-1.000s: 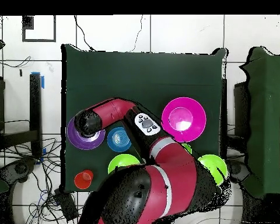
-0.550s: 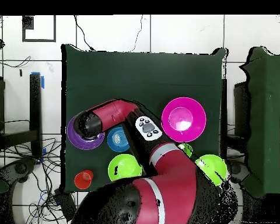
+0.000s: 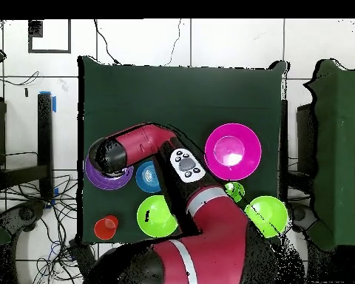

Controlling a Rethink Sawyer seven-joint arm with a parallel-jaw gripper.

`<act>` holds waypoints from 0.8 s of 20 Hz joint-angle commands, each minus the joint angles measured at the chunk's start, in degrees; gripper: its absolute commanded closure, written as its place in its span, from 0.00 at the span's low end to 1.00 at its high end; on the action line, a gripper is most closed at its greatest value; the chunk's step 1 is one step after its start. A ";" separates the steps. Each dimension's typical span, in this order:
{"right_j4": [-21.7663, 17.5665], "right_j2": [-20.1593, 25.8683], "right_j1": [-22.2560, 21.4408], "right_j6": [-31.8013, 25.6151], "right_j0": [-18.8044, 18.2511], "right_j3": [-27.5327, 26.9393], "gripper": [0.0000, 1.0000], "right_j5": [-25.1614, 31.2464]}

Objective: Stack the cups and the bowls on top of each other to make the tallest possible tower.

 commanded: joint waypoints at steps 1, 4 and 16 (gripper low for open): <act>0.25 -3.97 1.49 1.41 1.43 0.05 0.00 4.52; -0.37 -4.38 2.86 0.84 1.28 -1.02 0.00 3.54; -3.43 -6.16 4.87 -1.33 0.61 -2.52 0.00 -0.04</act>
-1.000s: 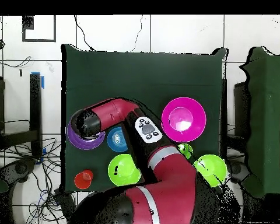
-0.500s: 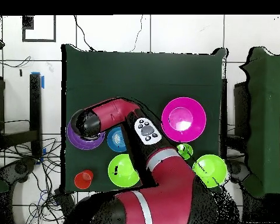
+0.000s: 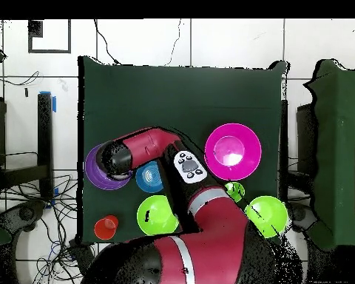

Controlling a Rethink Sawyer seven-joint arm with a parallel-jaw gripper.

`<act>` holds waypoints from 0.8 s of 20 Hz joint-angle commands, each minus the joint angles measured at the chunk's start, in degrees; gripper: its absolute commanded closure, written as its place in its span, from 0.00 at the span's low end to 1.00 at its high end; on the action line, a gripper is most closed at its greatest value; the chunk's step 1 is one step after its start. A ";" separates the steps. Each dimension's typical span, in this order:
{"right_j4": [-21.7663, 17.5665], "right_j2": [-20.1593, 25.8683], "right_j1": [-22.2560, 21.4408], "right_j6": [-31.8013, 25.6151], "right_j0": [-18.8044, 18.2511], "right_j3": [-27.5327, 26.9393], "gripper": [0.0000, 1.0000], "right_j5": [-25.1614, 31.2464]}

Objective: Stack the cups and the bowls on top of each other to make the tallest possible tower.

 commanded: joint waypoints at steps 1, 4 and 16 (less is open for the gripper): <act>-3.60 -3.64 3.04 -1.07 0.28 -2.09 0.00 -0.84; -3.88 -4.04 3.44 -1.23 0.10 -2.06 0.00 -1.85; -3.69 -5.71 5.20 1.78 1.24 -2.31 0.00 -6.84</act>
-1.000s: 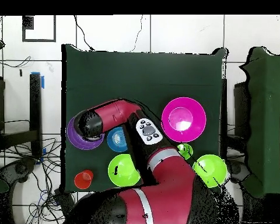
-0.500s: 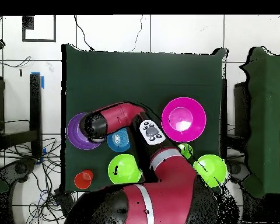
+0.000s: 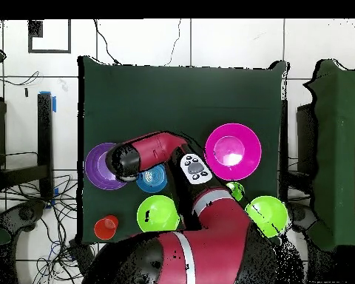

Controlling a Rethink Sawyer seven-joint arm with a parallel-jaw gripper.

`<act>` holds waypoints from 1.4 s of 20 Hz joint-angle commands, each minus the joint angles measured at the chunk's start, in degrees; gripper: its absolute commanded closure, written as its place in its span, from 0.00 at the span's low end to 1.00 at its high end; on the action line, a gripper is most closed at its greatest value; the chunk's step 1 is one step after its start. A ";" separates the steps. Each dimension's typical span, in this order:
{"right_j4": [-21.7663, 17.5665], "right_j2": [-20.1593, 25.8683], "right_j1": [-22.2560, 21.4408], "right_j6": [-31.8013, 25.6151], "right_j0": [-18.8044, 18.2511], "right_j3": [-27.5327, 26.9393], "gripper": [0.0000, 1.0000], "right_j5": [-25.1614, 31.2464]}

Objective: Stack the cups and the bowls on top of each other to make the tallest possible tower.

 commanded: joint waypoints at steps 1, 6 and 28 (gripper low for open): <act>-3.56 -2.55 3.93 1.85 1.49 -2.86 0.00 -5.80; -3.38 -4.27 5.55 4.31 3.13 -2.39 0.00 -9.16; 3.85 -3.53 10.86 5.94 6.23 -2.43 0.00 -13.03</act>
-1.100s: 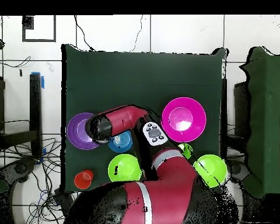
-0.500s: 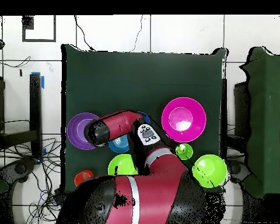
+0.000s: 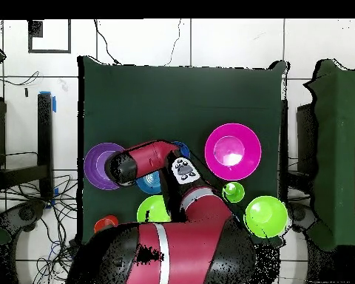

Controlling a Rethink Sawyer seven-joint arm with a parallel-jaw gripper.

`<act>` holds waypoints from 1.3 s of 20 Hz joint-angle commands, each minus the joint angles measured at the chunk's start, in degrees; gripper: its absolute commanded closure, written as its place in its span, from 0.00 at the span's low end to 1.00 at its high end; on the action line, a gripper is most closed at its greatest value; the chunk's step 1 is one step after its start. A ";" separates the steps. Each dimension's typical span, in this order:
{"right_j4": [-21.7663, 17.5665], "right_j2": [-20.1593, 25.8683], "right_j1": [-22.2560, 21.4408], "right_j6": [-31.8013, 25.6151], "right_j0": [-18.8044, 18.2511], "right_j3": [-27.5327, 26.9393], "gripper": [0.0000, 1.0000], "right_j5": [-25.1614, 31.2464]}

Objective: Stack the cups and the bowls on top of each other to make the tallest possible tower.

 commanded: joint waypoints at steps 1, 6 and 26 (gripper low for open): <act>1.87 1.07 6.86 5.85 2.13 -1.99 0.00 -5.75; 1.28 -2.28 5.58 7.44 4.92 -2.56 1.00 -6.36; 10.11 -0.40 -6.91 0.60 3.04 -0.26 1.00 9.90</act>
